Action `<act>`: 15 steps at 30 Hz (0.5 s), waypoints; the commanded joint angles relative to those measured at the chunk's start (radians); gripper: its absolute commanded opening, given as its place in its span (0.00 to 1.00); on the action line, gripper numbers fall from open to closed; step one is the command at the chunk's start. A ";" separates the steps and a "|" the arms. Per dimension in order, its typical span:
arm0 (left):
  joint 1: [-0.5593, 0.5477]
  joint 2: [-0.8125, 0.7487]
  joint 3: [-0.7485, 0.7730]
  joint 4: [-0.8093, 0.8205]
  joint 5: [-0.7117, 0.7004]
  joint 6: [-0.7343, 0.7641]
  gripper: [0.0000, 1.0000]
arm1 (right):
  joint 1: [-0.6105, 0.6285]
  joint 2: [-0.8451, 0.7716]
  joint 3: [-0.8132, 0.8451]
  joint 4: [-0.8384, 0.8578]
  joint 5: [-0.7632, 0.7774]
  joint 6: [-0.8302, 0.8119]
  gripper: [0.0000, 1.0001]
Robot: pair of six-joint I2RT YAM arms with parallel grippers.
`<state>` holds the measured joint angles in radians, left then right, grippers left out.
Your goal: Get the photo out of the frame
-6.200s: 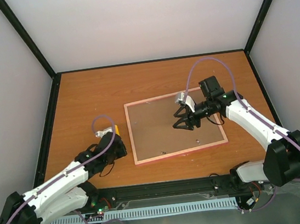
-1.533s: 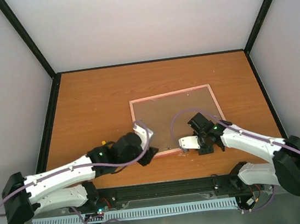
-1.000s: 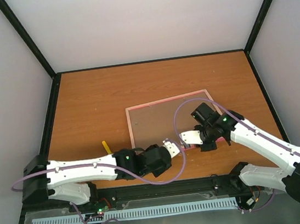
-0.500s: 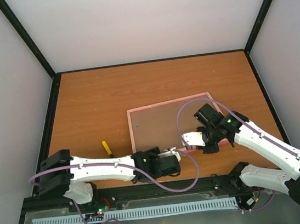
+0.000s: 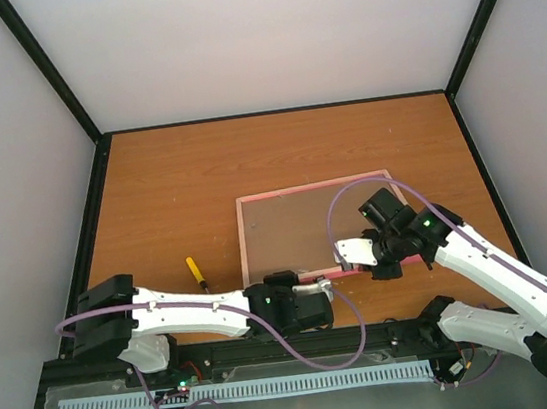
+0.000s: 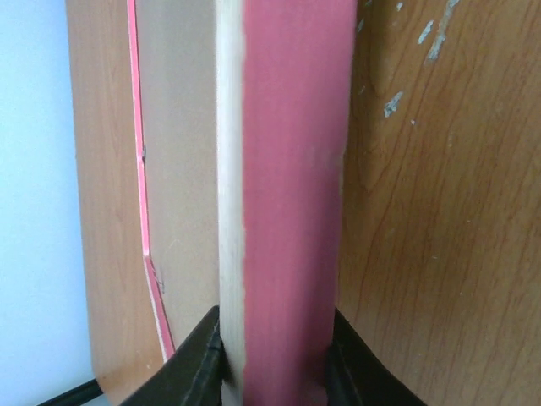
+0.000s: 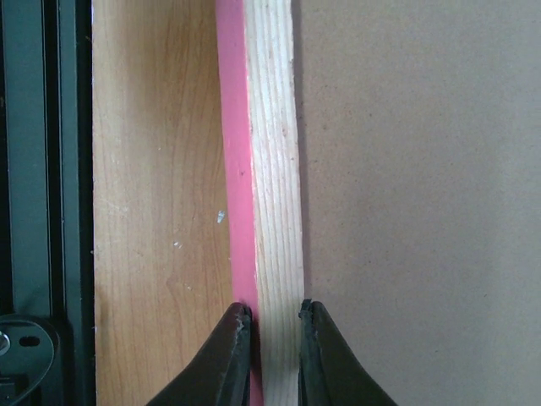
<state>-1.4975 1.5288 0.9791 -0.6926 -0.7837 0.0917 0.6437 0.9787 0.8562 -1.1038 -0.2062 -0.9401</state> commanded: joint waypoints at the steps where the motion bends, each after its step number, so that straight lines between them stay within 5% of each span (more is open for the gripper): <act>1: -0.007 -0.007 0.027 0.053 -0.098 0.012 0.16 | 0.004 -0.032 0.040 0.014 -0.045 0.005 0.03; 4: -0.007 -0.018 0.052 0.043 -0.104 -0.007 0.09 | 0.004 -0.032 0.051 0.014 -0.036 0.022 0.04; 10: -0.007 -0.054 0.131 -0.016 -0.075 -0.069 0.03 | 0.004 -0.075 0.215 -0.023 0.009 0.118 0.53; 15: 0.001 -0.072 0.211 -0.050 -0.023 -0.101 0.01 | -0.002 -0.099 0.368 -0.092 0.015 0.123 0.63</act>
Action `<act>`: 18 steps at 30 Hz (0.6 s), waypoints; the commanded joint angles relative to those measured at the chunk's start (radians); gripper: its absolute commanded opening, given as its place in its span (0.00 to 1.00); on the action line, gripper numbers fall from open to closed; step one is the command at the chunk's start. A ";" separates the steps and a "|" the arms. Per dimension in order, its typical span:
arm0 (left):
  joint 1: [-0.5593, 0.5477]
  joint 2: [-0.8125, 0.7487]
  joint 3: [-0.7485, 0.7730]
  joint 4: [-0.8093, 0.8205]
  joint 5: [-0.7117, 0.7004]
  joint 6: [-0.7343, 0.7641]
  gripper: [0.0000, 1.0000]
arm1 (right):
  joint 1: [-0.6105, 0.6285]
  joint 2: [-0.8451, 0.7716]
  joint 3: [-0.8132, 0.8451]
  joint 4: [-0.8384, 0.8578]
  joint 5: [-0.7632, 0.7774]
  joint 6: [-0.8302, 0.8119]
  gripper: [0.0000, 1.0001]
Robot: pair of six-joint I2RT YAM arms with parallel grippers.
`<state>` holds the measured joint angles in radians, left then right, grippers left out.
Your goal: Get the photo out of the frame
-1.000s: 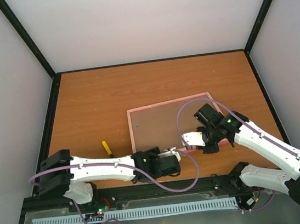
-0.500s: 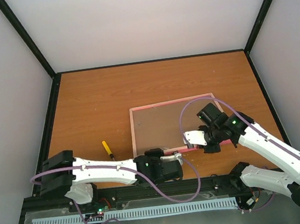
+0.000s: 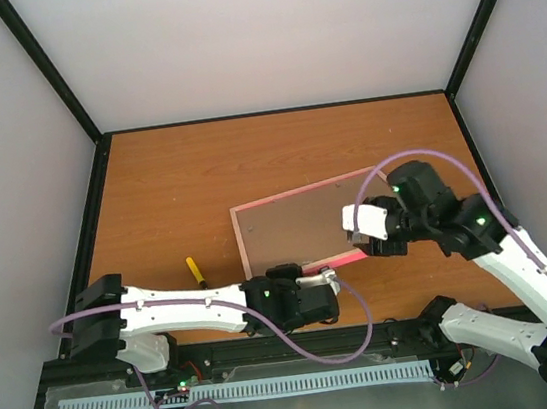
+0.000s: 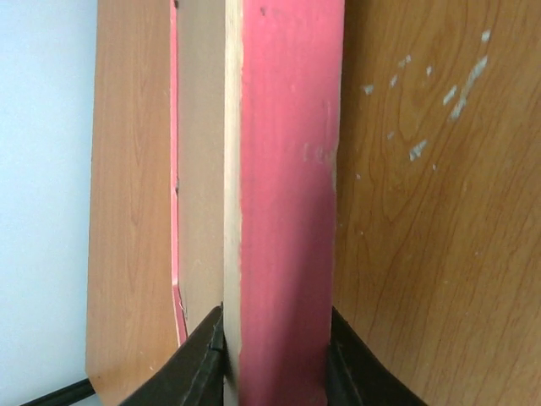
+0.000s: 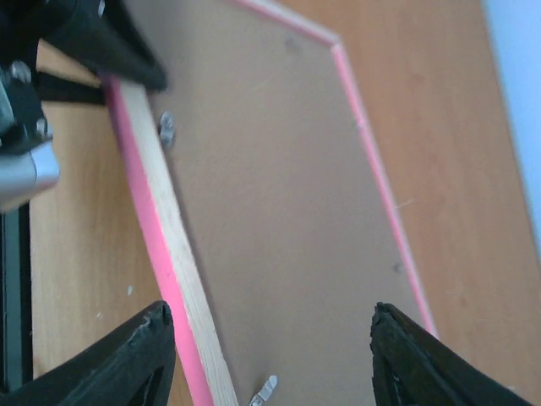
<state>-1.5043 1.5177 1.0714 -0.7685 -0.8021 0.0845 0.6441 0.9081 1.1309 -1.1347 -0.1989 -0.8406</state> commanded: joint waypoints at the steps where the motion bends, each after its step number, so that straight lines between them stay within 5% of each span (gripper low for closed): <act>1: 0.011 -0.060 0.138 0.012 0.009 -0.104 0.01 | -0.003 -0.028 0.113 -0.060 0.031 0.021 0.64; 13: 0.122 0.033 0.435 -0.240 0.172 -0.307 0.01 | -0.006 0.066 0.478 -0.030 0.138 0.186 0.73; 18: 0.165 0.055 0.570 -0.237 0.219 -0.331 0.01 | -0.009 0.076 0.471 0.058 0.275 0.250 0.73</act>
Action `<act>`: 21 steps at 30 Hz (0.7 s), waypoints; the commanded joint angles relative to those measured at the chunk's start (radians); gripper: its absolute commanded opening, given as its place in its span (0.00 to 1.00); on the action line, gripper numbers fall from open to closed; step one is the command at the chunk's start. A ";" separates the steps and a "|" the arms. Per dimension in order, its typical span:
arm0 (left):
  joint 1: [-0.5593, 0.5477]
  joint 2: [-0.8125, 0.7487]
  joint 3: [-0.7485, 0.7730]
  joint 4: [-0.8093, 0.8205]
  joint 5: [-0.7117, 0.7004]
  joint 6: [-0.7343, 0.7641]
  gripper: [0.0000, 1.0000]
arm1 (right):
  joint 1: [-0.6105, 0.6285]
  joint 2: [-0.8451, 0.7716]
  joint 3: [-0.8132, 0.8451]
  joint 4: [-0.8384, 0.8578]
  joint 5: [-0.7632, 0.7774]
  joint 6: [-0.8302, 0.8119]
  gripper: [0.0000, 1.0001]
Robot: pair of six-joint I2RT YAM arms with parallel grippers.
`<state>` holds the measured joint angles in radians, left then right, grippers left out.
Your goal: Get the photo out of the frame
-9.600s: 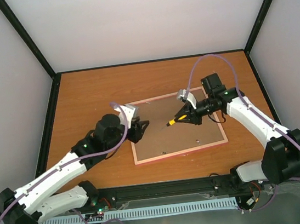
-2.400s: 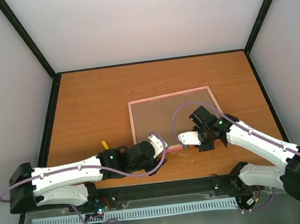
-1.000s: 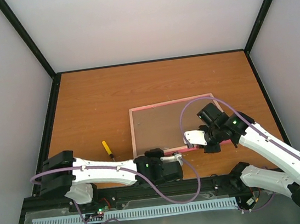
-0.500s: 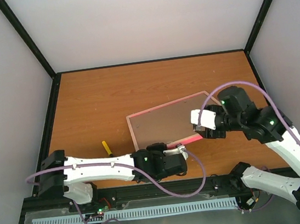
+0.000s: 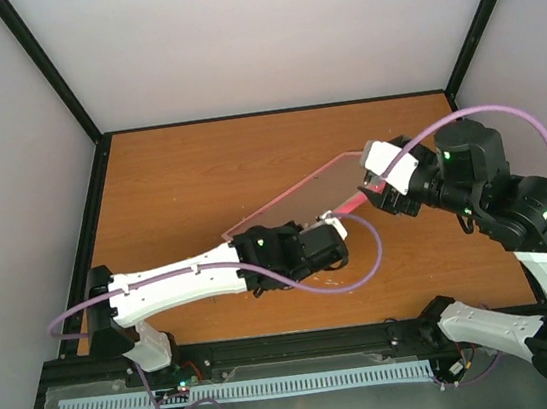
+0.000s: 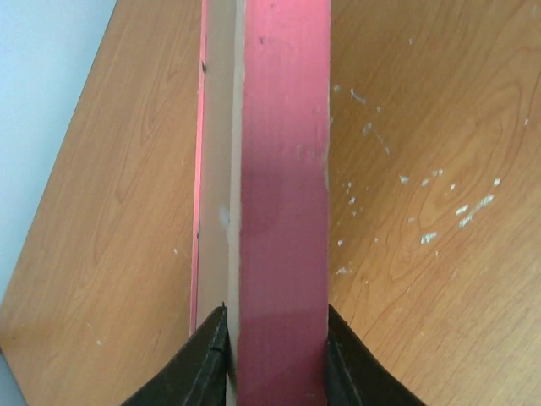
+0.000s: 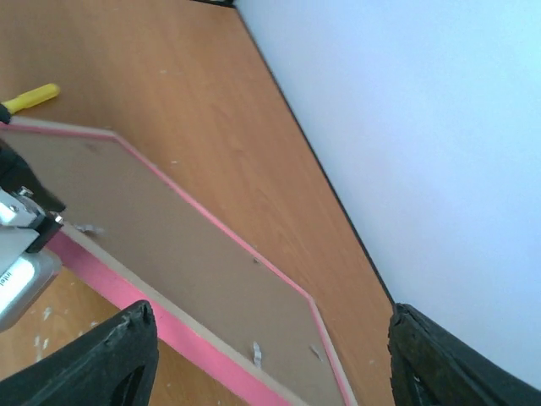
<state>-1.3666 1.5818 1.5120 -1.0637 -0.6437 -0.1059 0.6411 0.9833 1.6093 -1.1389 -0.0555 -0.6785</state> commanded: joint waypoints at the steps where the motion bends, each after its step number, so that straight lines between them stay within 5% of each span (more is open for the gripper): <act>1: 0.040 -0.008 0.154 0.063 0.079 -0.139 0.01 | -0.009 0.002 -0.025 0.095 0.172 0.117 0.71; 9: 0.195 0.002 0.319 0.038 0.258 -0.188 0.01 | -0.071 -0.002 -0.063 0.223 0.348 0.206 0.63; 21: 0.459 -0.059 0.286 0.131 0.563 -0.234 0.01 | -0.139 -0.080 -0.462 0.317 0.222 0.260 0.61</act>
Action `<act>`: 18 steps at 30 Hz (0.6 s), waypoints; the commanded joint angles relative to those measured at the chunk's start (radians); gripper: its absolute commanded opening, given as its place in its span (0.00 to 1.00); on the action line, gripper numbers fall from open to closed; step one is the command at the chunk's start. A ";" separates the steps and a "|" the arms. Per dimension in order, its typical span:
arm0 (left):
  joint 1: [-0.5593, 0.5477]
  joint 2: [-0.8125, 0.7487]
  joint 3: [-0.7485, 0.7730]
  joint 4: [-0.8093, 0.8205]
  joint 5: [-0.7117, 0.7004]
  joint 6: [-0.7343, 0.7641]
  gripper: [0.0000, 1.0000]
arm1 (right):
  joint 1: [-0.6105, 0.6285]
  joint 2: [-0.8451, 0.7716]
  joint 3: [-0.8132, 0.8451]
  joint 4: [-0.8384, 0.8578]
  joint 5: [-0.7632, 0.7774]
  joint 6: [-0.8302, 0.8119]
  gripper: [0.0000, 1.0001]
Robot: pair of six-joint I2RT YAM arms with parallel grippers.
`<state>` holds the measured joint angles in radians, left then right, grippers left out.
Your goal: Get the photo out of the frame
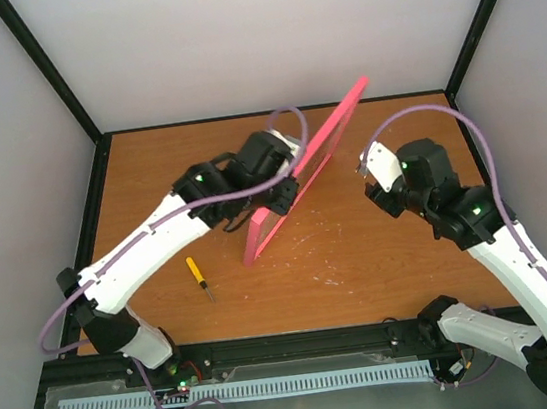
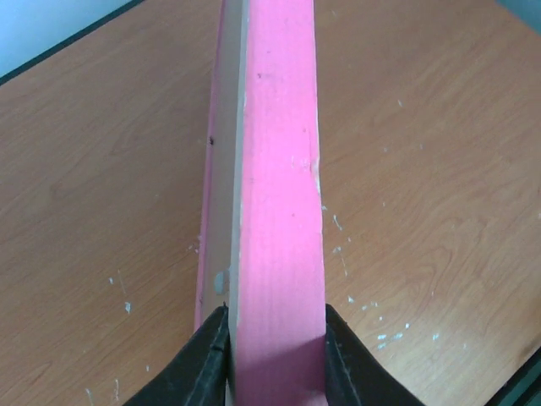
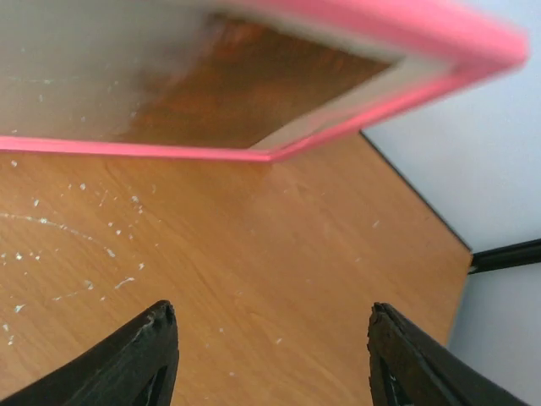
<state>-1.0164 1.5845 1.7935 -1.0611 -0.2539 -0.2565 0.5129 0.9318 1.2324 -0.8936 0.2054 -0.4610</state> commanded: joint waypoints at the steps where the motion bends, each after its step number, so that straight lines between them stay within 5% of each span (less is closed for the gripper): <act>1: 0.133 -0.070 -0.003 0.143 0.196 -0.084 0.01 | -0.012 -0.030 -0.115 0.082 -0.050 0.053 0.61; 7: 0.241 -0.074 -0.018 0.191 0.333 -0.109 0.01 | -0.031 -0.021 -0.309 0.168 -0.227 0.194 0.58; 18: 0.274 -0.141 -0.239 0.437 0.415 -0.244 0.01 | -0.194 -0.004 -0.454 0.456 -0.241 0.279 0.56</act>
<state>-0.7418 1.4803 1.6531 -0.8665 0.0731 -0.3988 0.3706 0.9234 0.8307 -0.5987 0.0029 -0.2481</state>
